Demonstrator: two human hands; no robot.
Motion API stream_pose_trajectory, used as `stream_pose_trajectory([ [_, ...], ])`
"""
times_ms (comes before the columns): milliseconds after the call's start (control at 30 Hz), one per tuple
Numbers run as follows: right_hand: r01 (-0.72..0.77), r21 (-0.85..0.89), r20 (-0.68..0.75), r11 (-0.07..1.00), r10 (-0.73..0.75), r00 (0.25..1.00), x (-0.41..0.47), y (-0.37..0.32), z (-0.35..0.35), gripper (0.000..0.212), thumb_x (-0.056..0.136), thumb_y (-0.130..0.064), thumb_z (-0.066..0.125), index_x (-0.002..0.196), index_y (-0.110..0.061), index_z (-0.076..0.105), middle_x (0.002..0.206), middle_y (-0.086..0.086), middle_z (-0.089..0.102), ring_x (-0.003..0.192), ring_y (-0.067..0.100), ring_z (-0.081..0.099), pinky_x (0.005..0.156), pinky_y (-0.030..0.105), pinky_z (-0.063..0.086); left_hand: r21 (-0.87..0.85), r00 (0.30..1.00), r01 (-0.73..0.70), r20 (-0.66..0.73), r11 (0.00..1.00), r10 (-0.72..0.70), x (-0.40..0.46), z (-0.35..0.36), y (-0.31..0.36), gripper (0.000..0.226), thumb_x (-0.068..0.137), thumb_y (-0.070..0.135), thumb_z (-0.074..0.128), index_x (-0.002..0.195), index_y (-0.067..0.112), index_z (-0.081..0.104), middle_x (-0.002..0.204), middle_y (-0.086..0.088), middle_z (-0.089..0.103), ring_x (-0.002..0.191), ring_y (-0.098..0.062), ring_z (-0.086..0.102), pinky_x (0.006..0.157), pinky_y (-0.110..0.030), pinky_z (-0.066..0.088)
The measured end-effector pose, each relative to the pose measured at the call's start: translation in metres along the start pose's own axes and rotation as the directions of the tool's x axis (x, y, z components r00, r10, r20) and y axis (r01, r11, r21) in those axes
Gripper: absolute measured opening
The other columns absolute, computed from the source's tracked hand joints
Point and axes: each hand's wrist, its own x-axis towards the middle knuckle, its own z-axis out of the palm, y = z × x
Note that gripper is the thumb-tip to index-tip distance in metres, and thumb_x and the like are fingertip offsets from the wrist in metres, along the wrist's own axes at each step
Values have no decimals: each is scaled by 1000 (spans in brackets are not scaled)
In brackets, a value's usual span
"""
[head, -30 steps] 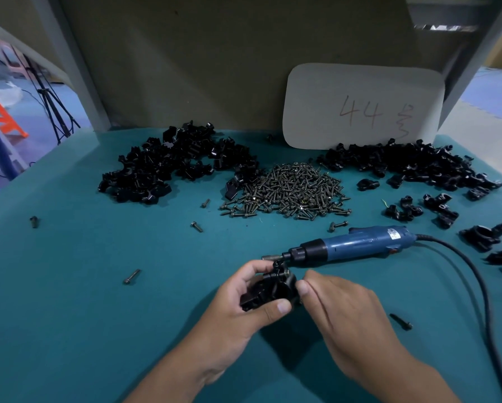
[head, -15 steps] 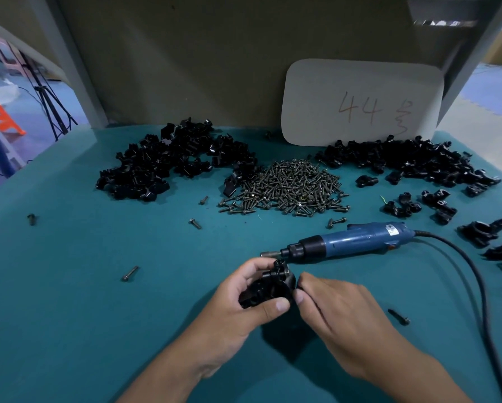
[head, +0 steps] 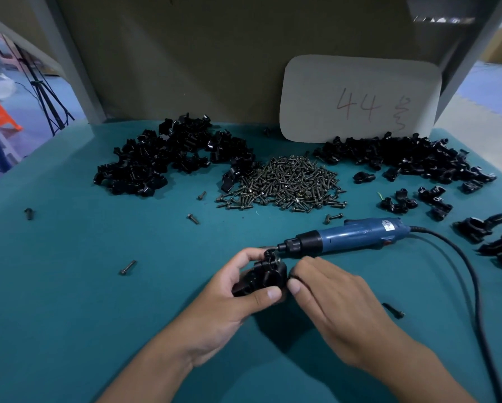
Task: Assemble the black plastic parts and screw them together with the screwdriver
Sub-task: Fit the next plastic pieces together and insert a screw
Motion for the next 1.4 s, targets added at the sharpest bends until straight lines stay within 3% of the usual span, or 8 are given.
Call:
stream_pose_trajectory([
  [133,-61,92,28,994,59,998,-2,5,6,34,106,-59,13,81,-42,28,86,-24,43,76,-1,44,55,21,32,256,996,-71,-40,964,84,0,4,0,38,79,22,79,112,34,65,112,-6,71,102,-11,64,95,-24,49],
  [300,57,-48,-21,997,-58,998,0,5,5,25,110,-41,25,91,-31,37,88,-15,35,77,9,39,57,29,40,57,999,-25,-21,998,27,1,2,1,39,81,14,78,119,18,68,120,-22,67,101,-27,67,104,-38,51],
  [467,-61,255,13,965,60,998,-2,9,8,28,101,-64,25,96,-42,41,97,-23,46,91,2,49,70,26,44,80,998,-22,-61,997,27,2,2,-1,36,79,15,79,112,26,69,108,-11,70,95,-24,67,95,-32,53],
  [667,-34,372,-203,928,117,972,2,6,9,8,95,-34,62,96,-27,64,88,-18,62,85,-3,59,71,6,40,28,999,9,-33,1000,-8,2,-1,1,40,79,18,82,115,23,68,110,-15,73,99,-26,70,103,-37,53],
  [833,-28,444,-265,895,162,950,3,6,8,12,87,-33,70,88,-21,72,80,-20,68,73,3,65,61,25,48,48,999,26,-31,999,-24,0,-1,1,45,74,27,86,114,31,67,108,-12,75,104,-26,70,111,-52,41],
  [967,-38,481,-248,876,178,952,4,6,8,19,86,-36,68,86,-18,73,78,-18,69,70,6,64,59,28,47,107,999,16,-35,994,-12,0,-1,1,45,75,30,86,115,33,65,109,-11,75,105,-25,70,112,-60,36],
  [1233,-54,471,-235,880,184,955,3,5,10,19,87,-37,67,85,-19,71,80,-20,67,69,6,62,58,26,47,152,1000,5,-15,988,-2,2,-2,0,41,78,30,84,113,34,65,105,-9,76,96,-23,70,89,-35,54],
  [1400,-51,460,-223,887,171,960,1,6,8,16,86,-34,70,90,-19,74,79,-23,68,74,0,66,62,25,51,167,999,-25,-27,986,30,2,-3,0,35,82,24,80,112,33,64,101,-8,76,89,-17,69,84,-29,51],
])
